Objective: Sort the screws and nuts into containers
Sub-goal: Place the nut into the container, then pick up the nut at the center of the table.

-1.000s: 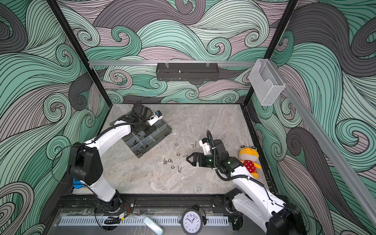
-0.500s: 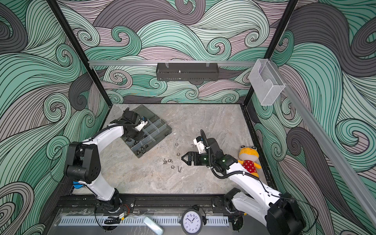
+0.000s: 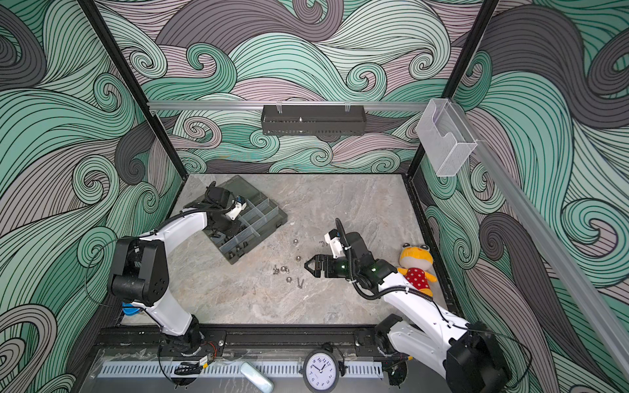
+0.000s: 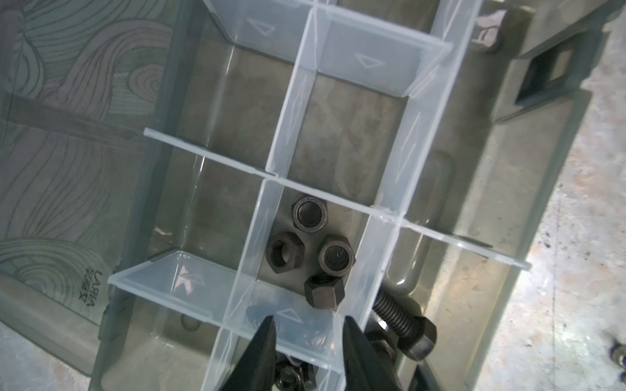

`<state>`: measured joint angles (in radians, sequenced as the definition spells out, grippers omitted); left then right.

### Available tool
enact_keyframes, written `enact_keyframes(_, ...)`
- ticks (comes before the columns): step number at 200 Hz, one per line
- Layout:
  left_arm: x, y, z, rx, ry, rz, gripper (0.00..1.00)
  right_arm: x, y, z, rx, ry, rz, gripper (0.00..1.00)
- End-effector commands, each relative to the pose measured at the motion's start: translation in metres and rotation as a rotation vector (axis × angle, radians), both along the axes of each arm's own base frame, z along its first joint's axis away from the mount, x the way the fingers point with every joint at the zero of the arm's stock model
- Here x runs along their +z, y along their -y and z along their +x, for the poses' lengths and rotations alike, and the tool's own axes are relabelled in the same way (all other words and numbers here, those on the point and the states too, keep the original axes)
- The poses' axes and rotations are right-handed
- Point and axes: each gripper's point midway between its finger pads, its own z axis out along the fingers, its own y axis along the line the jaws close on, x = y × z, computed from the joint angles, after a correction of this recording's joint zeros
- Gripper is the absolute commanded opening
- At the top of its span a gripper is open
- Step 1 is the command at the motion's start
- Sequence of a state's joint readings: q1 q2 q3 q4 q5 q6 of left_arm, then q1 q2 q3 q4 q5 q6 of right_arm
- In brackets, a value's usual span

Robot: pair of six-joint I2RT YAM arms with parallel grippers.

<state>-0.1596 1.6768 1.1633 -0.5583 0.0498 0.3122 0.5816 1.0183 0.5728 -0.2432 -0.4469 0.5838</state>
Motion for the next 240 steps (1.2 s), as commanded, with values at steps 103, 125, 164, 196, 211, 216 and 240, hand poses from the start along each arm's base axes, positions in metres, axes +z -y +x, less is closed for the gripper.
enact_keyframes(103,0.019,0.179,-0.072,-0.581,0.064,-0.198,0.37,-0.006,0.004,-0.004,-0.011,0.002,-0.006,1.0)
enact_keyframes(125,0.013,0.199,-0.087,-0.675,0.043,-0.209,0.39,-0.007,0.004,-0.005,-0.011,0.0,-0.007,1.0)
enact_keyframes(164,-0.009,0.218,-0.093,-0.792,0.024,-0.143,0.39,-0.006,0.006,-0.006,-0.01,0.005,-0.009,1.0)
enact_keyframes(196,-0.025,0.229,-0.092,-0.832,-0.026,-0.101,0.39,-0.006,0.008,-0.009,-0.009,0.006,-0.014,1.0)
enact_keyframes(211,-0.031,0.234,-0.096,-0.867,-0.032,-0.086,0.39,-0.007,0.01,-0.01,-0.012,0.008,-0.017,1.0)
enact_keyframes(216,-0.032,0.235,-0.096,-0.871,-0.034,-0.081,0.39,-0.007,0.011,-0.011,-0.013,0.008,-0.019,1.0)
enact_keyframes(240,-0.045,0.238,-0.099,-0.888,-0.067,-0.046,0.4,-0.008,0.011,-0.011,-0.014,0.005,-0.018,1.0)
